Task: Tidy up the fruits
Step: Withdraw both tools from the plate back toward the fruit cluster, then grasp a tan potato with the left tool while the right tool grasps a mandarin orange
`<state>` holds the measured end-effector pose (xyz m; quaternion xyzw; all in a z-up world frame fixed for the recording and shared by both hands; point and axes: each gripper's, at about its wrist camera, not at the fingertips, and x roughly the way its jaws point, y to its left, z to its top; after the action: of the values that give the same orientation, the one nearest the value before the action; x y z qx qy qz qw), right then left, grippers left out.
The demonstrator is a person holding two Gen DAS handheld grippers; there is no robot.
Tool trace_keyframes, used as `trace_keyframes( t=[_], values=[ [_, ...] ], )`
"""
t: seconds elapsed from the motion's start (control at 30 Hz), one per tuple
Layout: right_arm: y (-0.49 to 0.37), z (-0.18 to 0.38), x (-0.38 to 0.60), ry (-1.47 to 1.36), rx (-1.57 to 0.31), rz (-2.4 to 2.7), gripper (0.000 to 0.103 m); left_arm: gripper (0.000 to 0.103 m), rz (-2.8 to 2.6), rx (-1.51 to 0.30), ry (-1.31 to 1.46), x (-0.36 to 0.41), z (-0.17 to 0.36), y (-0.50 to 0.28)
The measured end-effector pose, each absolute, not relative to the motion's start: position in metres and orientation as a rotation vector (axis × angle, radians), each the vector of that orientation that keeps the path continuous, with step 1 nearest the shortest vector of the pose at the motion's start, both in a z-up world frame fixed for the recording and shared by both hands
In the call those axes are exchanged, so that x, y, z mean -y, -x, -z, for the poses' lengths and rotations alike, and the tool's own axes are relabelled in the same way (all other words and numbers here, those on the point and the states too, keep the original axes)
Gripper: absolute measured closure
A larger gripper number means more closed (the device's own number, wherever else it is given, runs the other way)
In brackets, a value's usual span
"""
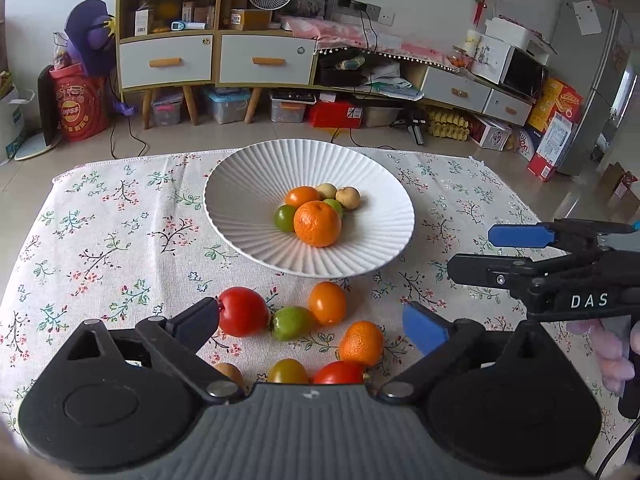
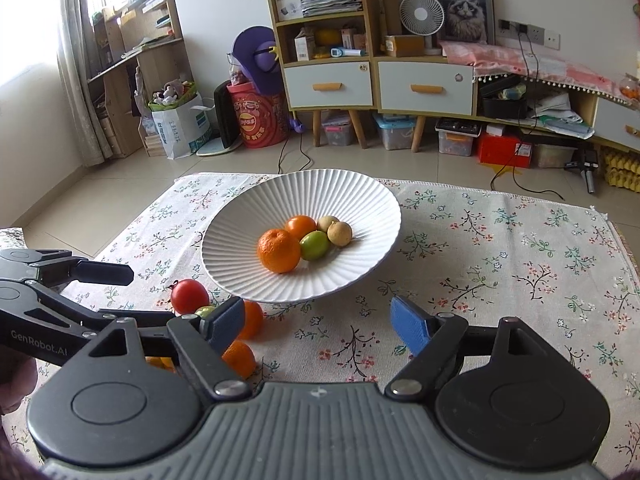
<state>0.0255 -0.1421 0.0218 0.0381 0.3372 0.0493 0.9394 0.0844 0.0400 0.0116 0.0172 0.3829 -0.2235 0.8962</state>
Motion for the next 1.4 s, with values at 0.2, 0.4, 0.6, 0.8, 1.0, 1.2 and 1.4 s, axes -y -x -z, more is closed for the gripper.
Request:
trace_keyframes(
  t=[0.2,0.4,0.6,0.8,1.0,1.2,1.4],
  values=[
    [-0.013,-0.018,0.139,-0.108,-0.704,-0.116,0.017,0.004,0.479,-0.805,-0.006,-0.048,-0.008,-0.073],
    [-0.006,-0.021,0.137,-0.091,-0.676,-0.104,0.014,0.004,0.489,-0.778,-0.100,-0.054,-0.005,-0.055],
    [-0.001,-0.021,0.133,-0.040,-0.611,-0.097,0.010,0.004,0.476,-0.760,-0.169,-0.061,0.006,-0.049],
    [0.007,-0.014,0.122,0.049,-0.589,-0.121,0.009,0.004,0.461,-0.773,-0.199,-0.066,0.017,-0.048],
    [-0.001,0.001,0.118,0.023,-0.647,-0.140,0.008,0.004,0.446,-0.823,-0.207,-0.076,0.034,-0.050],
    [-0.010,0.021,0.114,0.037,-0.698,-0.127,0.009,0.009,0.424,-0.891,-0.172,-0.089,0.053,-0.059],
    [-0.014,0.034,0.110,0.050,-0.742,-0.124,0.013,0.025,0.447,-0.881,-0.120,-0.093,0.046,-0.060]
  ],
)
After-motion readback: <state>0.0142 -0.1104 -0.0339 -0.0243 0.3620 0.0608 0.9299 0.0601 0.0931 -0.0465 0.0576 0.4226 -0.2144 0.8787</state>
